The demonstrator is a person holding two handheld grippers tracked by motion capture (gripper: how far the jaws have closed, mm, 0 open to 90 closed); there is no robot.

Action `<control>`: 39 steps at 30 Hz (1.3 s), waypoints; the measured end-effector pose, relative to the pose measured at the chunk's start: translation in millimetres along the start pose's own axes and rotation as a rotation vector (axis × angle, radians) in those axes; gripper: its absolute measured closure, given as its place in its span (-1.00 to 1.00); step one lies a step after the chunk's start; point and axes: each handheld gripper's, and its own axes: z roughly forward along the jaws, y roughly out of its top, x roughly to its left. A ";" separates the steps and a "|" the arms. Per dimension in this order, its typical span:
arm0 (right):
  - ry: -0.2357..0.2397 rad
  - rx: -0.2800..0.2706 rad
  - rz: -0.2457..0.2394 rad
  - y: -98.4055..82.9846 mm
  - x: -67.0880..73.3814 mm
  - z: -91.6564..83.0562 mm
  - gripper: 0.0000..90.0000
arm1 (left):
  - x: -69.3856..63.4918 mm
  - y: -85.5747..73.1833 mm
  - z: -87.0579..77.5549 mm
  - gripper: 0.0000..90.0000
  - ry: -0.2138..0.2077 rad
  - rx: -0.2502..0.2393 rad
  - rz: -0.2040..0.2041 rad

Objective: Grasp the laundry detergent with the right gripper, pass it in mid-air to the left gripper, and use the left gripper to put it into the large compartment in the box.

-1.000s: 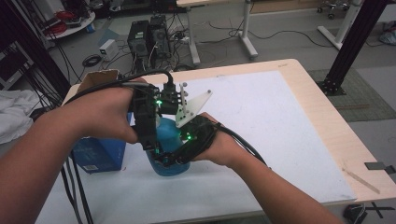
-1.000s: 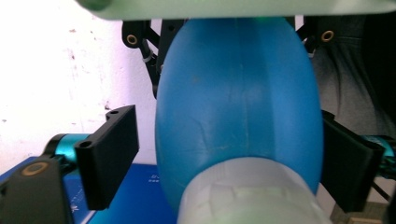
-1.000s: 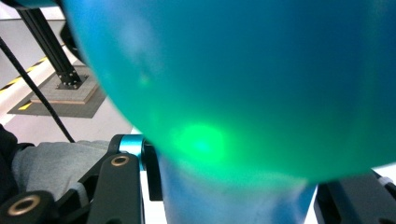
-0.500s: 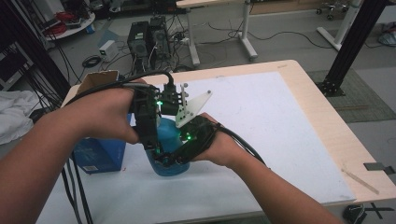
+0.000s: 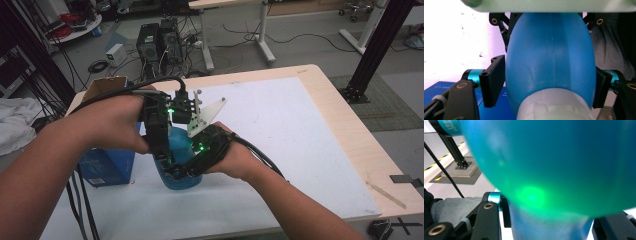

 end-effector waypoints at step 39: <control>-0.060 -0.014 0.076 -8.6 2.2 -25.1 -0.50 | 1.0 -3.7 -7.3 -0.14 -0.033 0.041 -0.094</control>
